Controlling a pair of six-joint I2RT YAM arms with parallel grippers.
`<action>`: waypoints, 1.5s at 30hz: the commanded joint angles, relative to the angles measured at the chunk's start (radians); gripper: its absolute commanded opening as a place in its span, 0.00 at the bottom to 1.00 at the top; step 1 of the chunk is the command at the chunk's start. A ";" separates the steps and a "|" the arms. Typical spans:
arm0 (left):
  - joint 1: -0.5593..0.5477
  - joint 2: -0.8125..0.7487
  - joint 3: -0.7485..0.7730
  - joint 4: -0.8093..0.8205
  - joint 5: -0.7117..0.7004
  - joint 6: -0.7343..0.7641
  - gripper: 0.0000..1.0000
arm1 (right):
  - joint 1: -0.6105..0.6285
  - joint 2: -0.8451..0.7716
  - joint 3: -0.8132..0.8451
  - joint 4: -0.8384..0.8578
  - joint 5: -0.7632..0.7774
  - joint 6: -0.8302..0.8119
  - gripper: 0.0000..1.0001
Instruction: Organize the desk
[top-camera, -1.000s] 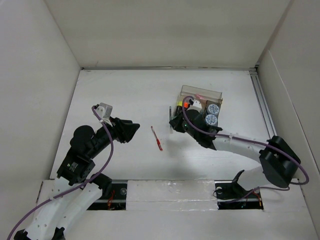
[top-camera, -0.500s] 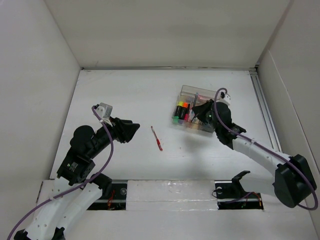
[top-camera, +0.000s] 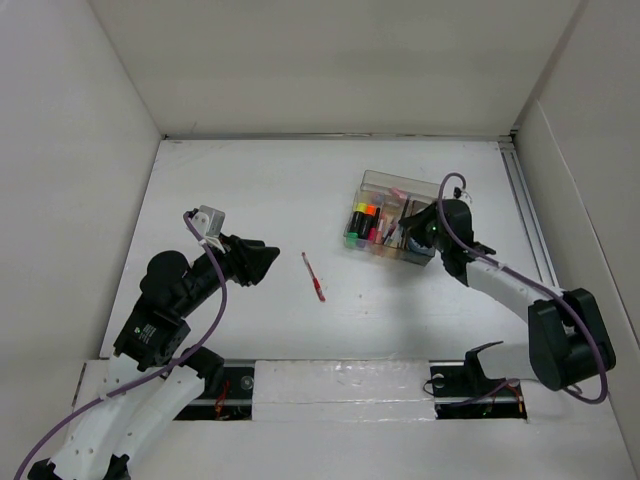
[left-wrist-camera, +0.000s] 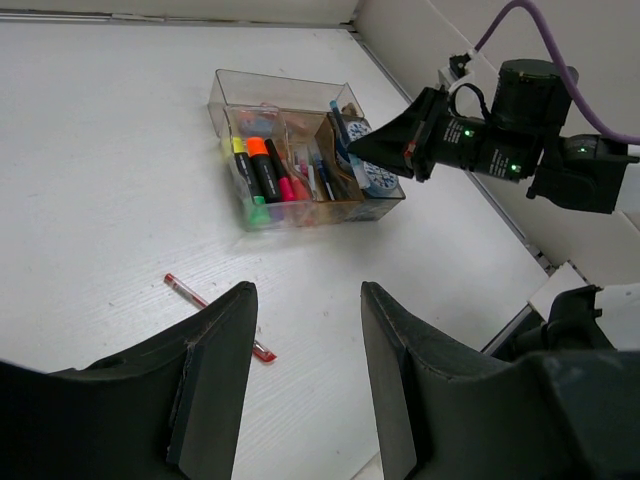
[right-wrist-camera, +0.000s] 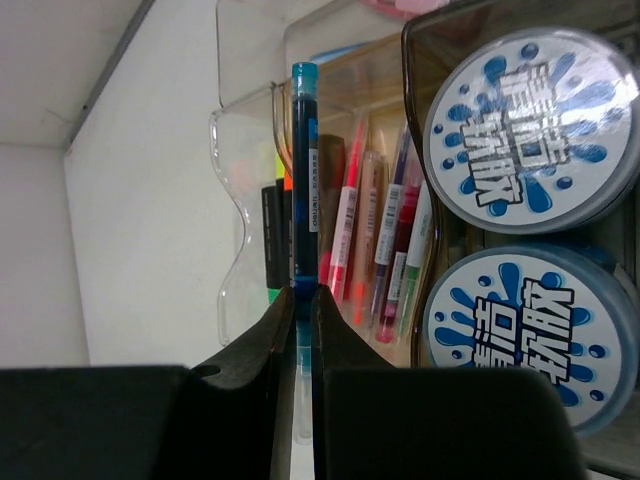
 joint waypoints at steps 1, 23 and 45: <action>0.003 -0.013 0.012 0.042 0.008 0.009 0.42 | 0.000 0.038 0.011 0.060 -0.049 0.002 0.00; 0.003 -0.002 0.012 0.042 0.010 0.009 0.43 | 0.020 0.165 0.097 0.071 -0.004 0.019 0.02; 0.003 0.005 0.014 0.040 0.012 0.009 0.43 | 0.029 0.168 0.119 0.069 0.034 0.025 0.41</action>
